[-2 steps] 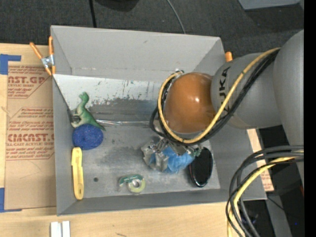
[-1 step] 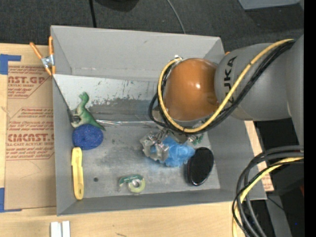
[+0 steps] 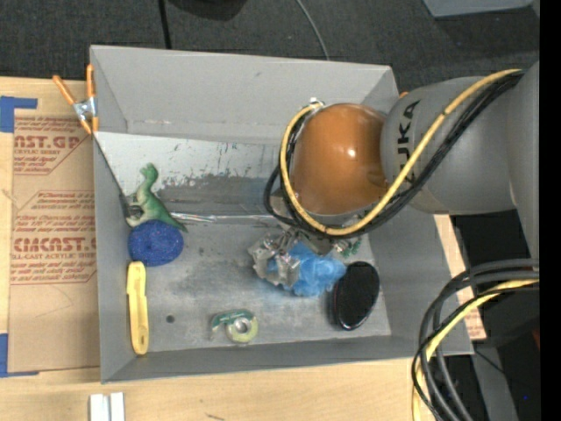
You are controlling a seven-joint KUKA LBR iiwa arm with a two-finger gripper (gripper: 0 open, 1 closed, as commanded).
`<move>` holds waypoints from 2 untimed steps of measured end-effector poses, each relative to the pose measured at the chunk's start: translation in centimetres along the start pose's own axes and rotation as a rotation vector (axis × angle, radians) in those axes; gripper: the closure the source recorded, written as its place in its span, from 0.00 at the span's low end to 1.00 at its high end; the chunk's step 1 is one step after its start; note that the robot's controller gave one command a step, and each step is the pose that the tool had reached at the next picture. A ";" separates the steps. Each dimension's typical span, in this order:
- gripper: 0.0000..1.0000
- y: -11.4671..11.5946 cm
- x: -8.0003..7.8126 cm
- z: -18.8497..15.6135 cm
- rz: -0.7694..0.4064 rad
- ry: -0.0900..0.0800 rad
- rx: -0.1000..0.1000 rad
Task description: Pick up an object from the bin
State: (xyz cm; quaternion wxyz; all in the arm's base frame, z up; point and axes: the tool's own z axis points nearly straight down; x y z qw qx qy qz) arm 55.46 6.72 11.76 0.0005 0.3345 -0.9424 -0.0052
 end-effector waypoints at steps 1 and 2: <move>1.00 -0.1 0.1 0.0 0.015 -0.001 0.000; 1.00 -0.2 1.4 0.4 0.220 -0.001 -0.001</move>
Offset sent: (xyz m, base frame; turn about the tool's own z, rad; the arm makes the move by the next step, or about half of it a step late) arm -0.0161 -0.0153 -0.0059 0.2831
